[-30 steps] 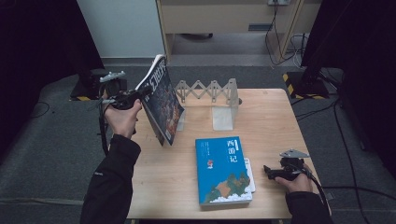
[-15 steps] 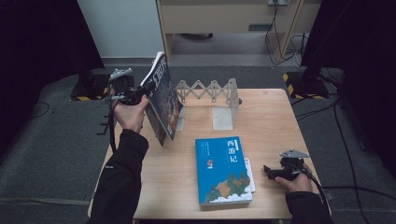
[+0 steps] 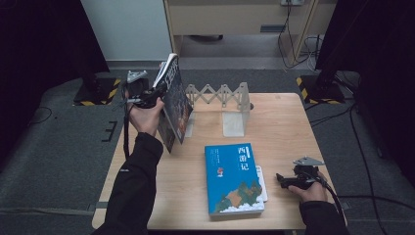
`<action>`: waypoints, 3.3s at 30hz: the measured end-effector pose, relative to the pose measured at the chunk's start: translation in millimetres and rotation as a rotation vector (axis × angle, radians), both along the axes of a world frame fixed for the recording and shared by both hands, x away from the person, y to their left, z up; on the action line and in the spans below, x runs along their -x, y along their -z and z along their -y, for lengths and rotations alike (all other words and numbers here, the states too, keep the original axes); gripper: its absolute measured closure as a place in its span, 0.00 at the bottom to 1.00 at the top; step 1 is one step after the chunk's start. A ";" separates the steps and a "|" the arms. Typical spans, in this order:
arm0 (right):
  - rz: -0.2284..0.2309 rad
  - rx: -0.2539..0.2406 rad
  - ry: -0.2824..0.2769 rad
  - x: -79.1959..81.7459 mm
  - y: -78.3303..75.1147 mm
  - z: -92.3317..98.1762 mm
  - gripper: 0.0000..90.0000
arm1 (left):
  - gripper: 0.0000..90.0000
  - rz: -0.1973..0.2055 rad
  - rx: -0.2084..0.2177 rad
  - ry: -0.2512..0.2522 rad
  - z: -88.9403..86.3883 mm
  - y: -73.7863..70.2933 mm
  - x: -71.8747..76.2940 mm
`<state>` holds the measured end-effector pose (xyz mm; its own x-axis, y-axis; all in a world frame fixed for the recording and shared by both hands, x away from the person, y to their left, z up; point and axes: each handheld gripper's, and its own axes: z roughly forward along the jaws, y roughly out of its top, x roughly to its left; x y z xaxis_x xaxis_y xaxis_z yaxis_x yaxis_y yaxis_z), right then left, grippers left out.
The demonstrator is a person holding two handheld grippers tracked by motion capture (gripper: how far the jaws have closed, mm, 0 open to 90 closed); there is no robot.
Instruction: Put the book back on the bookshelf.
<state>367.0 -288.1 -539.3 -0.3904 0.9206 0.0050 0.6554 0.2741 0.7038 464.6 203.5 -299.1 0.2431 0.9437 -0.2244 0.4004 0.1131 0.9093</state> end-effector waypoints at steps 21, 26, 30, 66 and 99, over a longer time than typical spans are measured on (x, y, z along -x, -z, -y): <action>0.001 0.000 0.001 -0.1 0.1 -0.1 0.00 | 0.91 0.000 -0.084 -0.039 17.5 14.4 -12.0; 0.001 0.001 0.001 -0.1 0.1 -0.1 0.00 | 0.91 0.018 -0.078 -0.050 20.8 17.1 -13.6; 0.002 0.001 0.001 -0.1 0.1 -0.1 0.00 | 0.91 0.032 -0.096 -0.057 23.7 19.5 -14.8; 0.000 0.000 -0.001 -0.1 0.1 -0.2 0.00 | 0.90 0.003 -0.125 -0.029 12.5 42.8 3.6; -0.001 0.000 -0.003 0.0 0.0 -0.3 0.00 | 0.84 -0.088 -0.185 -0.038 26.9 29.2 9.2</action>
